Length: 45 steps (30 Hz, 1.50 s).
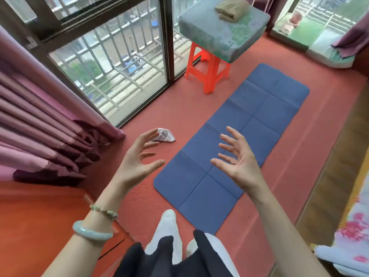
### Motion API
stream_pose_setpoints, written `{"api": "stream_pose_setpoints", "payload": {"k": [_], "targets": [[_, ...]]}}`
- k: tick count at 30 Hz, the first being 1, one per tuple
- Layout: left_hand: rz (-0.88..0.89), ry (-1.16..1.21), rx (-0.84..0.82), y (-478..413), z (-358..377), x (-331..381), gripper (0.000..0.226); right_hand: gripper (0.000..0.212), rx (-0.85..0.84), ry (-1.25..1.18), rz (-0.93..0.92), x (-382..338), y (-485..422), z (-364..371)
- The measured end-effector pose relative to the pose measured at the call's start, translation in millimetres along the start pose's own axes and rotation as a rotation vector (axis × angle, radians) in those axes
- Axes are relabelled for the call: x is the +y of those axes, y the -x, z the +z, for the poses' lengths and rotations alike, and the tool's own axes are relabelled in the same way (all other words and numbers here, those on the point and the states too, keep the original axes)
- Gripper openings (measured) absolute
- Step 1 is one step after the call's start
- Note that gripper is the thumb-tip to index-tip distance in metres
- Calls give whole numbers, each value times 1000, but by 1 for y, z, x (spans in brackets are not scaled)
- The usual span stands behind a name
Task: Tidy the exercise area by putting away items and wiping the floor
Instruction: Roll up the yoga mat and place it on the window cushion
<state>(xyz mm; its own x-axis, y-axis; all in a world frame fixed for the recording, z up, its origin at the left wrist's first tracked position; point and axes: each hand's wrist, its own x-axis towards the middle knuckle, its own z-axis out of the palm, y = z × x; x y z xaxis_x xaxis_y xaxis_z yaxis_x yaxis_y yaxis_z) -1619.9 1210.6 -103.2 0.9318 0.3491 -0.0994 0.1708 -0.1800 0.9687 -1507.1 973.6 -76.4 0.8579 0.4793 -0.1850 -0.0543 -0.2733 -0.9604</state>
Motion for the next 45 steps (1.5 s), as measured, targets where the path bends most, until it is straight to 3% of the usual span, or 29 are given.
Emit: {"api": "stream_pose_setpoints", "payload": {"k": [7,14,25,36,42,45], "targets": [[-38,-15,34,-8,14,-81,76,81,-59,73,23,58,-25,15],[-116,-73,39,-13,57,-231,74,77,-132,131,49,195,-41,40],[-139,-275,-241,-60,90,-483,71,72,-141,112,89,445,-79,112],[-127,-506,-541,-56,153,-672,75,62,-208,149,187,642,-82,162],[-61,-849,-725,-41,184,-734,71,54,-249,236,278,738,-55,183],[188,-1184,-859,-41,200,-758,64,48,-255,425,278,778,-45,189]]}}
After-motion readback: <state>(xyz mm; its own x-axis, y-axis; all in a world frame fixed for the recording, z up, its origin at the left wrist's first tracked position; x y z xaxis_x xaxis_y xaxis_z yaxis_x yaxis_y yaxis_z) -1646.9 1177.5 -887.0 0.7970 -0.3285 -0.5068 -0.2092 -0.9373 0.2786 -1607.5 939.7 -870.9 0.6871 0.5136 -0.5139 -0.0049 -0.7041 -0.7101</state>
